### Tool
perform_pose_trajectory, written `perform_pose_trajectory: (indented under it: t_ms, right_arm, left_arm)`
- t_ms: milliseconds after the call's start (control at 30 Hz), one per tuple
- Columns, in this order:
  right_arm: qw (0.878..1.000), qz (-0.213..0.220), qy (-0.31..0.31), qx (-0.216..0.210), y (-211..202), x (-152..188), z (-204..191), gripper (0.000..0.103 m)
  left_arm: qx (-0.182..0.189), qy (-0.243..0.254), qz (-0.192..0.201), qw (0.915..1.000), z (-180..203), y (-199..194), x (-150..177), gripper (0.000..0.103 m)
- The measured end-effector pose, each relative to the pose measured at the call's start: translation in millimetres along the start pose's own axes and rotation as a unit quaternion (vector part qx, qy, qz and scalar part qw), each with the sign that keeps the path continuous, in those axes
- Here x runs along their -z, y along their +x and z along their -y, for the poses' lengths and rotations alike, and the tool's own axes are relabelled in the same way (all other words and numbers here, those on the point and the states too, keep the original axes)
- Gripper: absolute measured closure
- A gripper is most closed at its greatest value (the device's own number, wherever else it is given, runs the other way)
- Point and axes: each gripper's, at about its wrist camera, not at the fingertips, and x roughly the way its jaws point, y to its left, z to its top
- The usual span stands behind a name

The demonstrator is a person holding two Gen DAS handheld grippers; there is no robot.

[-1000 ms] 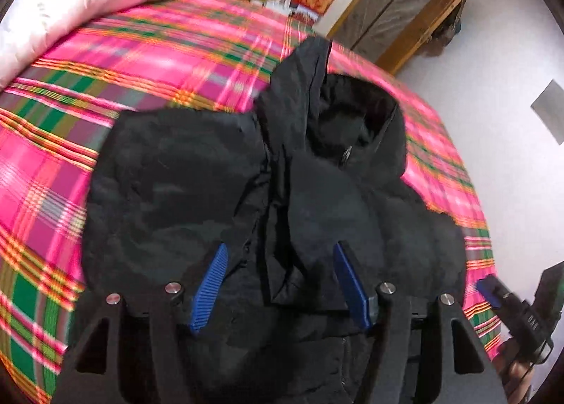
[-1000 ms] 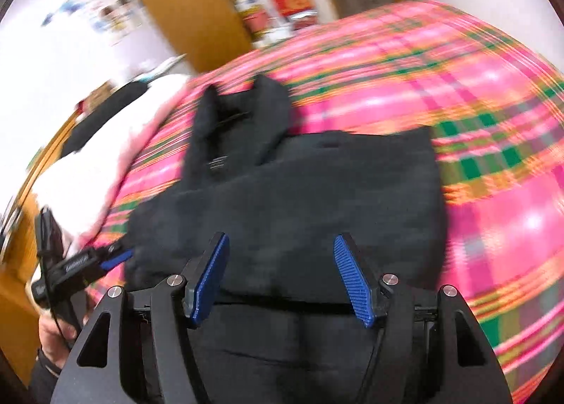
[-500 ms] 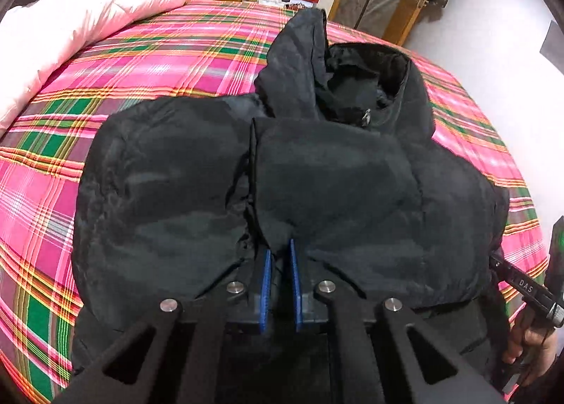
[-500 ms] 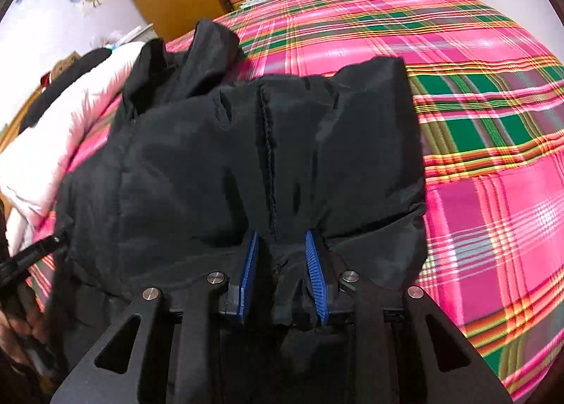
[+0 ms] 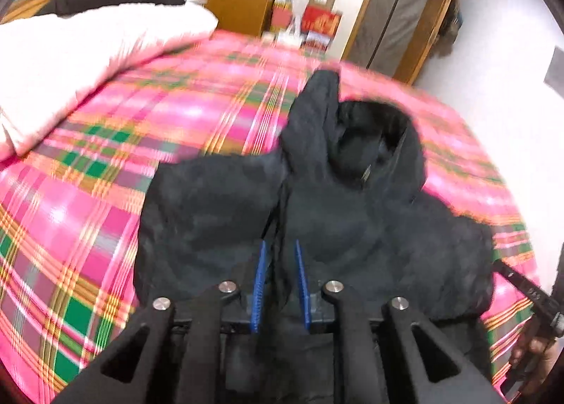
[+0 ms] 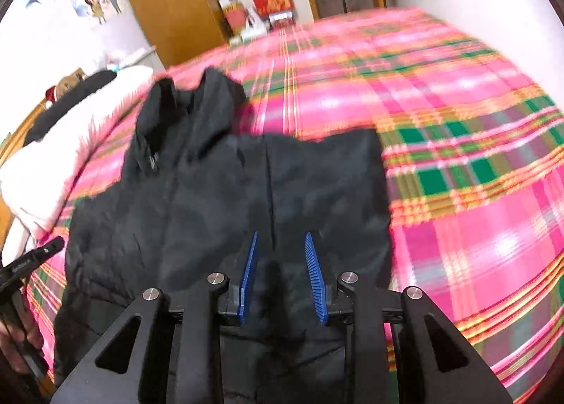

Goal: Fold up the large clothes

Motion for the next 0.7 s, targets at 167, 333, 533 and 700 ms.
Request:
perform_pose_trajectory:
  t_ms: [167,333,533,700]
  right_arm:
    - [0.999,-0.008,-0.015,0.036,28,-29,8,0.075]
    - [0.997,-0.055,-0.018,0.047,71,-29,16,0.075]
    - [0.997,-0.053,-0.034,0.054,95,-18,13,0.075]
    - [0.994,-0.066,-0.041,0.072,73,-30,7,0.075]
  left_arm:
    - [0.037,0.050,0.011,0.9980,29,30,-22,0.068]
    - [-0.006,0.097,-0.047,0.9942,34,108,-9,0.068]
    - [-0.021,0.120,-0.020,0.9923,34,120,10,0.068]
    - [-0.017,0.110,-0.040,0.9929,33,114,-4,0.070]
